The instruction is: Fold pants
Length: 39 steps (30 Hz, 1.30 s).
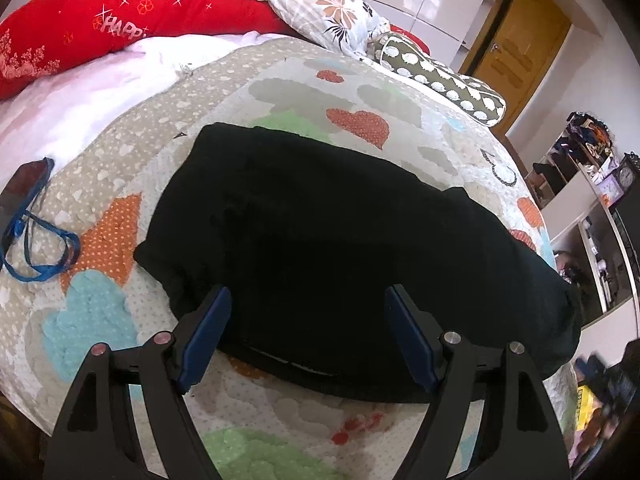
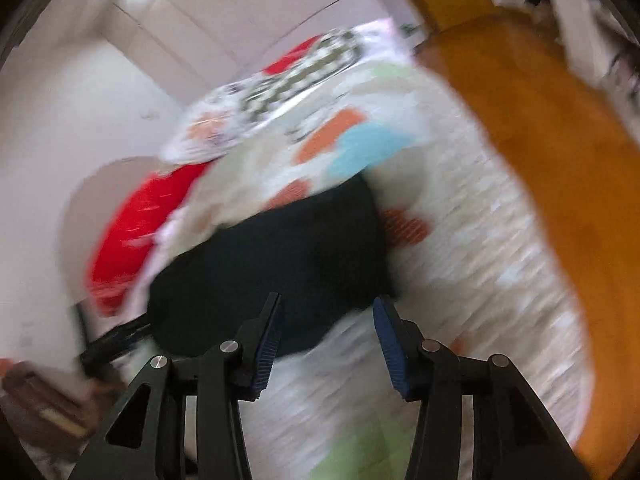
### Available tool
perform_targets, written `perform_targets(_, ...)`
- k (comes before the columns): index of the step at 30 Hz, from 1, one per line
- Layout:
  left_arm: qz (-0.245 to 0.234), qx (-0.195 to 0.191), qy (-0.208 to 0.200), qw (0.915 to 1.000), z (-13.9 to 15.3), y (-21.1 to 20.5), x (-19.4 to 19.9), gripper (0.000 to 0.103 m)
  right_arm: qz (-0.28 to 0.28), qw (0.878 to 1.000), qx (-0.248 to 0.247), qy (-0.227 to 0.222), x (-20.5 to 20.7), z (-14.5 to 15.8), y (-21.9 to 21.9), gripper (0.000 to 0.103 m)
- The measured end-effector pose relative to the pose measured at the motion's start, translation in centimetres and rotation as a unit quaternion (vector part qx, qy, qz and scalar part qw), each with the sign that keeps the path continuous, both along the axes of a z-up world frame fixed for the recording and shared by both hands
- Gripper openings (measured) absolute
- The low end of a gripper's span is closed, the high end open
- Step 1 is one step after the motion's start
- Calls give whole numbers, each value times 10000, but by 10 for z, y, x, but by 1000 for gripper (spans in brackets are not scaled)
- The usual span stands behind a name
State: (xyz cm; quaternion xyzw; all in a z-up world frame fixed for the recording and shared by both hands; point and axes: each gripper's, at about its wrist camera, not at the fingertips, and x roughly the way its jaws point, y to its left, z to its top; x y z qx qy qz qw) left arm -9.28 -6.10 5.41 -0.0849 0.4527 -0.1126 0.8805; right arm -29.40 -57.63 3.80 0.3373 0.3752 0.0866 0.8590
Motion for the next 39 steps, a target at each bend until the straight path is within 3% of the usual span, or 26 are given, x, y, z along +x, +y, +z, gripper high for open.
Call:
perform_targets(1,-15,15,-5,10000,0,-1,0,79,220,9997,-2,41,1,-5,9,49)
perform_targets(3,-66,19,0,10000,0,-3,-1,79,407,9953,-774,404,7,-16,30,47)
perform_targets(5,-97,65,-14,9999,2,-3,-2,79,325,9888,-1343,568,15,-20,41,38)
perform_targets(10,32,3,-28,10000,4,6,-2,79,98,9878,-1466,521,24,-17,34,38)
perform_targets(17,98,4,30,9999,0,11,1,79,8,9951,-906,406,20,-11,19,43)
perform_targets(25,77,-1,56,10000,-2,8,-1,79,-344,9954,-806,382,49,-23,19,43)
perform_targets(26,79,-10,57,10000,-1,8,-1,79,-417,9957,-756,337,53,-25,19,41)
perform_targets(29,66,-12,51,10000,-1,9,-2,79,-478,9962,-707,171,51,-21,18,18)
perform_targets(30,65,-13,45,10000,0,9,-2,79,-470,9954,-825,106,45,-15,21,14)
perform_targets(33,121,-31,18,9999,1,14,-2,79,-382,9898,-1372,-37,22,5,30,13)
perform_targets(36,170,-133,60,9997,0,17,0,79,-283,9833,-1765,327,10,1,32,13)
perform_targets(38,137,-117,71,9998,1,16,-1,79,-282,9842,-1649,575,5,-12,25,13)
perform_targets(39,120,-85,55,9999,2,15,-1,79,-345,9845,-1611,607,2,-15,22,8)
